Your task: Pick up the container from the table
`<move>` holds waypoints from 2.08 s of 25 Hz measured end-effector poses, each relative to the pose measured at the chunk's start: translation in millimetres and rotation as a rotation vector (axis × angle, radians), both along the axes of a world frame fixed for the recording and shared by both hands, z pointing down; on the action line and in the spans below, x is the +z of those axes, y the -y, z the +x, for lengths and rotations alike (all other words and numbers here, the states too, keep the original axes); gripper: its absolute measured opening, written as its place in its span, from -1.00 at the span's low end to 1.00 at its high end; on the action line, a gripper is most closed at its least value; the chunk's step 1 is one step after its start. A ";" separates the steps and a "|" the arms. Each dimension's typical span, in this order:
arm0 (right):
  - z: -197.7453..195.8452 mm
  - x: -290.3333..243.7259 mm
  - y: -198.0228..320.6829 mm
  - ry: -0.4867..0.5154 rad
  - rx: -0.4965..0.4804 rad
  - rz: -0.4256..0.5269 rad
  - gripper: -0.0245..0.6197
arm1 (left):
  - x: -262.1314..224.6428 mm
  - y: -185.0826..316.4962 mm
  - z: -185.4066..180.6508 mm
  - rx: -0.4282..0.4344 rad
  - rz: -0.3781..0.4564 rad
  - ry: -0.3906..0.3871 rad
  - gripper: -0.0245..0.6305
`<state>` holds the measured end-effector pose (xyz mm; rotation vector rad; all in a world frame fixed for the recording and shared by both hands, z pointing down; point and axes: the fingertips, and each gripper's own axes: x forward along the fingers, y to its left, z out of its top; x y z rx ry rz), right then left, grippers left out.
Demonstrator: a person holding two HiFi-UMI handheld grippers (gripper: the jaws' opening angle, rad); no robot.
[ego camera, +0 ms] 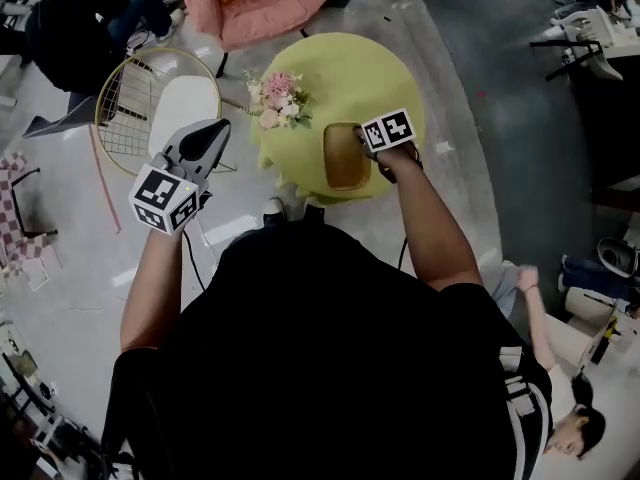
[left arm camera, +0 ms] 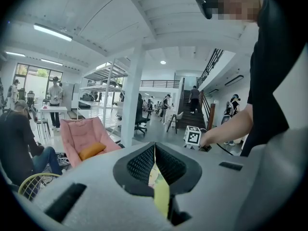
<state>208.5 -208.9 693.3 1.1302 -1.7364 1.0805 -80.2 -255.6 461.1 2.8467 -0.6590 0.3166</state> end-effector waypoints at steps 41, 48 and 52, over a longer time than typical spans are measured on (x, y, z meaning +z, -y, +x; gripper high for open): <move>-4.3 -179.5 -41.6 0.091 0.016 0.190 -0.84 | -30.4 -39.3 59.1 0.191 0.047 -0.072 -0.87; 1.1 -207.8 -54.7 0.077 -0.009 0.213 -0.84 | -37.8 -52.8 58.8 0.200 0.067 -0.073 -0.87; 12.1 -215.4 -67.9 0.062 -0.024 0.200 -0.84 | -37.6 -60.5 62.6 0.190 0.065 -0.073 -0.87</move>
